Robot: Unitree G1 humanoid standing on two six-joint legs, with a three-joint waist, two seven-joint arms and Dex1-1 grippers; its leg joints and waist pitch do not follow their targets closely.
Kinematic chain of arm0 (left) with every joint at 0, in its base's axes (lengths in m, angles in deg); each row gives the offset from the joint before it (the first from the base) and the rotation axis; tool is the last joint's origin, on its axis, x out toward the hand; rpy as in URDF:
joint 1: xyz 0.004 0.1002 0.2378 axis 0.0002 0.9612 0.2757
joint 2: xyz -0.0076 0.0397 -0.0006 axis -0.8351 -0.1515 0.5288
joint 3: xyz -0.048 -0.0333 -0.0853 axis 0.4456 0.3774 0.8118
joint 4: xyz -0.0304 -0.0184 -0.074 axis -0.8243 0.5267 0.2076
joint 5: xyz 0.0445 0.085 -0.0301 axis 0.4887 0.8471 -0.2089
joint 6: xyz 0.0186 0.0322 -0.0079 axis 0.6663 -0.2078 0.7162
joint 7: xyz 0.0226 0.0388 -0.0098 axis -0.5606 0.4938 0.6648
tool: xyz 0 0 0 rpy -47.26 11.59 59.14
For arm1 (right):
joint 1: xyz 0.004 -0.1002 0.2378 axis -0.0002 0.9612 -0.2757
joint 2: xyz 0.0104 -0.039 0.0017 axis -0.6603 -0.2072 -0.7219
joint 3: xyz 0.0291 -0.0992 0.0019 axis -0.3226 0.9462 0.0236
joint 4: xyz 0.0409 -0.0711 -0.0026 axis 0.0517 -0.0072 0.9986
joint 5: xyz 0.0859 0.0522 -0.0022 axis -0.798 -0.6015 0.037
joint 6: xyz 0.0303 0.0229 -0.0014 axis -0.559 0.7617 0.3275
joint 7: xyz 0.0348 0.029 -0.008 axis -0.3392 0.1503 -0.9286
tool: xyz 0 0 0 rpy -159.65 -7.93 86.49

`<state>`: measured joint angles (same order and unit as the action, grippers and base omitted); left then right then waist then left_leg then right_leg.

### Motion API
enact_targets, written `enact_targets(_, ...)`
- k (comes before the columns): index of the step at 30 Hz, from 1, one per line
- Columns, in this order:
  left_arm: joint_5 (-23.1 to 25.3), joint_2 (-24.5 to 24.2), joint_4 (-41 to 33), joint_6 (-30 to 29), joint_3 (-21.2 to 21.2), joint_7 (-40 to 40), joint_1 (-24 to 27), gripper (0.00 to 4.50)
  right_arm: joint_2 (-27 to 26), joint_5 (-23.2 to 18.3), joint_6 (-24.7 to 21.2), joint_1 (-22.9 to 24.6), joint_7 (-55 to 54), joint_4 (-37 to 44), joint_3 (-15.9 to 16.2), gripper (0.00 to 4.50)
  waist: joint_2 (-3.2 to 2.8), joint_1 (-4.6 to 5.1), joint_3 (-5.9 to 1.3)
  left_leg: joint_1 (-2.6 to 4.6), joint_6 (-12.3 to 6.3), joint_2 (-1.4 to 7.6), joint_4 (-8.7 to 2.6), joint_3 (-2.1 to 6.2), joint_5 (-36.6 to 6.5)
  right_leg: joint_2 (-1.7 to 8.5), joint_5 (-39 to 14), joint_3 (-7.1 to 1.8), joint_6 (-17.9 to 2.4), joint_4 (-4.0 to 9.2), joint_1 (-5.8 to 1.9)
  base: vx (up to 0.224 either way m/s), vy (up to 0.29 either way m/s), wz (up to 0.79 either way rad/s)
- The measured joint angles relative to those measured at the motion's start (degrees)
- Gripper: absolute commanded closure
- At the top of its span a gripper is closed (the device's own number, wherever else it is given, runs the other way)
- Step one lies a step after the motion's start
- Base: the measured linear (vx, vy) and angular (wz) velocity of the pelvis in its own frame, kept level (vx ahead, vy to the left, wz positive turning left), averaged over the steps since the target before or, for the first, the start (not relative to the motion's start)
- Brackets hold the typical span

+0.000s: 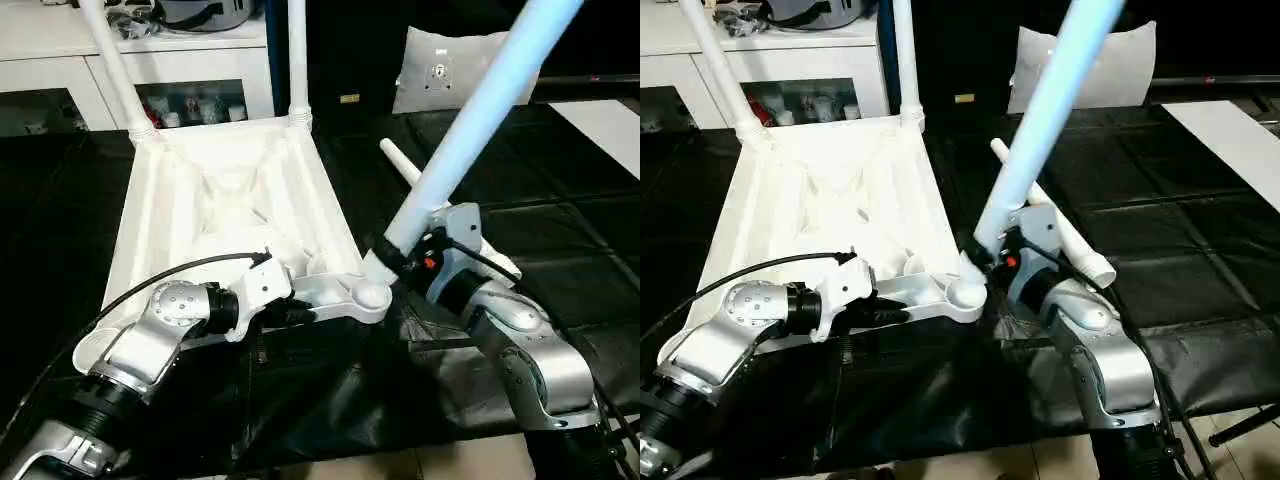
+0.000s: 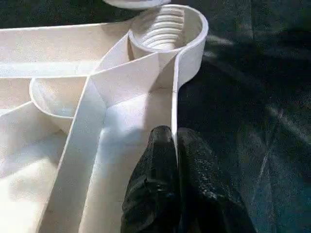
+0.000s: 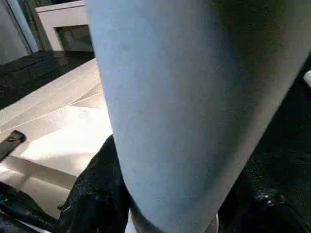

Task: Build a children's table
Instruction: Insert table leg to table base

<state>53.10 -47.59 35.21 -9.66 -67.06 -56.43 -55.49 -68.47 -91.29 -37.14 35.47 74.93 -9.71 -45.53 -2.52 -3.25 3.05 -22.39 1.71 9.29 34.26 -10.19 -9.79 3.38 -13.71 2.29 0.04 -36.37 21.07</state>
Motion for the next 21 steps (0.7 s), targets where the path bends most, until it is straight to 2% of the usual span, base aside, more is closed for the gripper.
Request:
enact_targets(1,-0.3,0.0,-0.1,-0.4,0.0,-0.6,-0.1,4.50,0.0,-0.1,0.0,0.0,0.1,0.0,0.0,2.59,0.00,-0.01,0.00,0.00,0.00,0.00,0.00,0.00,0.0,0.00,0.0,0.00,0.0,0.01,0.00,0.000,0.000,0.00)
enact_targets(3,-0.5,0.0,-0.1,-1.0,0.0,-1.3,-0.2,3.95,0.1,-0.1,0.0,-0.1,0.5,0.0,0.0,2.59,0.00,-0.09,0.00,0.00,0.00,0.01,-0.01,0.00,0.0,0.00,0.0,0.02,0.0,0.00,0.00,0.000,0.000,0.00)
enact_targets(5,-0.7,-0.1,-0.1,-1.3,0.0,-1.4,-0.3,3.92,0.4,-0.1,-0.1,-0.4,0.7,0.0,0.0,2.59,0.00,-0.13,0.00,0.01,0.00,0.01,-0.01,0.00,0.0,0.00,0.0,0.02,0.0,-0.01,-0.01,0.000,0.000,0.00)
enact_targets(8,0.2,-0.2,0.0,-0.4,0.0,-0.9,-0.3,3.61,0.6,-0.1,-0.1,-0.6,1.2,0.0,0.0,2.59,0.00,-0.24,0.00,0.03,0.00,0.01,0.00,0.00,0.0,0.00,0.0,0.02,0.0,-0.03,-0.02,0.000,0.000,0.00)
enact_targets(12,1.4,-0.9,0.3,0.2,0.0,-0.6,-0.4,3.61,0.9,-0.1,-0.9,-0.6,1.4,0.0,0.2,2.59,0.01,-0.26,0.00,0.06,0.00,0.01,0.00,0.00,0.0,0.00,0.0,0.02,0.0,-0.08,-0.02,0.000,0.000,0.00)
enact_targets(14,1.4,-0.9,0.3,0.1,0.1,-0.6,-0.4,3.91,0.9,-0.1,-1.0,-0.6,1.5,0.0,0.4,2.59,0.01,-0.28,0.00,0.06,0.00,0.02,0.00,0.00,0.0,0.00,0.0,0.02,0.0,-0.08,-0.02,0.000,0.000,0.00)
enact_targets(17,1.4,-0.7,0.2,0.0,0.1,-0.6,-0.3,4.01,0.9,-0.1,-1.3,-0.6,1.7,0.0,0.6,2.59,0.01,-0.33,0.00,0.05,0.00,0.02,0.00,0.00,0.0,0.00,0.0,0.02,0.0,-0.08,-0.02,0.000,0.000,0.00)
enact_targets(19,1.4,-0.7,0.2,-0.1,0.1,-0.7,-0.3,4.34,1.0,-0.3,-2.3,-0.7,2.2,0.0,0.8,2.59,0.02,-0.33,-0.01,0.06,0.00,0.02,0.00,0.00,0.0,0.00,0.0,0.02,0.0,-0.10,-0.02,0.000,0.000,0.00)
enact_targets(21,1.4,-0.7,0.2,-0.1,0.1,-1.2,-0.3,4.38,1.4,-0.9,-3.2,-0.8,3.0,0.0,1.2,2.59,0.02,-0.32,0.00,0.06,0.00,0.02,0.00,0.00,0.0,0.00,0.0,0.02,0.0,-0.11,-0.02,0.000,0.000,0.00)
